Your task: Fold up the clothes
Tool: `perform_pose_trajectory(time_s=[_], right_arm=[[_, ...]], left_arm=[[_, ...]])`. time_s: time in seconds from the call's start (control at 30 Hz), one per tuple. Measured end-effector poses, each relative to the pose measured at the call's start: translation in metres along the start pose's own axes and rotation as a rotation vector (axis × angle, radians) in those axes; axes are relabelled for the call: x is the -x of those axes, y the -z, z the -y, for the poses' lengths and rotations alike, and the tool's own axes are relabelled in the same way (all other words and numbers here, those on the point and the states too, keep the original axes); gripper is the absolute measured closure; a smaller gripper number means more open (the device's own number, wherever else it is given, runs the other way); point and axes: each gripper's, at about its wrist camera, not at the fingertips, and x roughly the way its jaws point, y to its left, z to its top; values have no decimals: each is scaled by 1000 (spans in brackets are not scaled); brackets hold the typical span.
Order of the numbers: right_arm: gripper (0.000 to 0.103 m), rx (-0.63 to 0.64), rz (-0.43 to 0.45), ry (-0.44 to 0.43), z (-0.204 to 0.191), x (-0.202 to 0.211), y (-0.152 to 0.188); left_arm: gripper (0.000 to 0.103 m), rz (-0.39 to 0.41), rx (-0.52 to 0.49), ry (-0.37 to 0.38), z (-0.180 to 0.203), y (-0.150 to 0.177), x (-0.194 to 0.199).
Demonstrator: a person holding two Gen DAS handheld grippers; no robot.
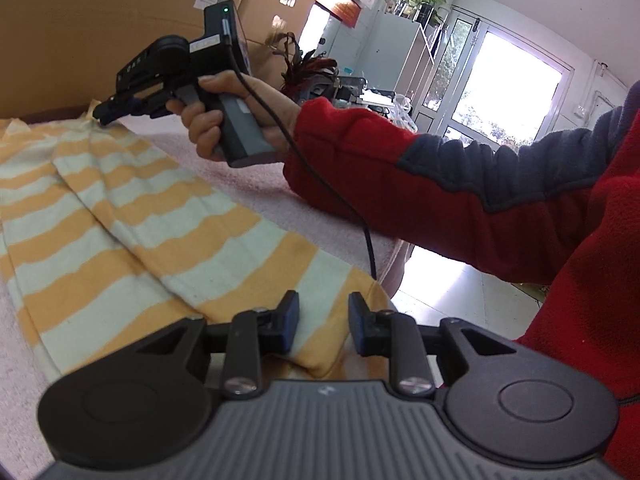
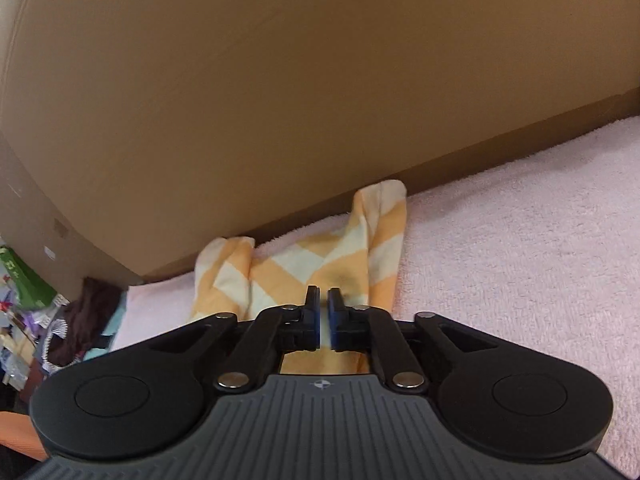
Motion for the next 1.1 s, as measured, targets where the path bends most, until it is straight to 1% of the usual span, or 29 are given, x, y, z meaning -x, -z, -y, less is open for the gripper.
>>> perform_pose_trajectory(time_s=[0.07,0.1,0.13,0.17,0.27,0.3,0.37,0.4,0.47,0.5,0.57,0.6,0.63,0.67,0.7,0.73,0.77,0.8,0.83,0.87,0.93,0.97,1.03,1.07,1.1], right_arm=[[90,66,9,21,-7,-1,-2],[89,88,7,57,-7,-5,-4],[93,103,15,89,-4,-11,-7],[103,117,23,120,-1,-17,-10],[103,59,56,154,17,-31,-29],[103,54,64,217,20,-36,-34],[103,72,74,285,24,-41,-37],[97,50,80,259,24,-36,-38],[97,66,114,180,15,-20,-33],[95,114,116,188,5,-14,-28],[91,211,103,198,-15,-3,-17],[90,252,71,161,-24,1,-9],[90,274,36,121,-29,2,-2],[89,295,1,98,-33,2,5],[89,321,-23,105,-36,0,11],[89,347,-47,114,-39,-2,17],[91,365,-38,128,-39,-4,22],[93,366,-14,130,-37,-4,24],[95,358,2,147,-36,-1,25],[102,350,18,166,-36,2,27],[94,354,45,157,-40,14,28],[94,357,59,152,-42,20,29],[92,329,21,75,-44,37,31],[90,317,-10,42,-45,43,35],[90,313,-40,16,-43,43,40]], left_arm=[[78,2,-16,1,1,-2,0],[77,-11,-23,-1,-1,-2,-2],[77,-21,-27,-1,-2,-1,-4],[77,-16,-15,9,-4,0,-4],[76,0,22,31,-8,4,-2],[76,5,35,36,-10,5,0],[76,13,58,43,-11,6,3],[77,24,54,39,-11,4,6],[78,59,40,25,-10,-2,14],[77,86,38,21,-11,-7,19],[65,138,41,-23,-15,-17,27],[60,137,53,-53,-19,-20,25],[60,135,67,-82,-24,-22,23],[60,128,83,-104,-28,-23,19],[60,119,96,-130,-31,-24,14],[60,100,109,-178,-32,-26,6],[61,79,118,-235,-34,-26,-2],[64,63,124,-282,-35,-26,-8],[66,69,131,-306,-35,-27,-10],[66,78,140,-314,-34,-27,-9],[65,82,143,-337,-33,-27,-6],[64,75,135,-354,-32,-26,-4],[63,62,119,-388,-32,-25,-1],[63,50,111,-391,-32,-23,-3],[62,51,90,-400,-30,-21,-4]])
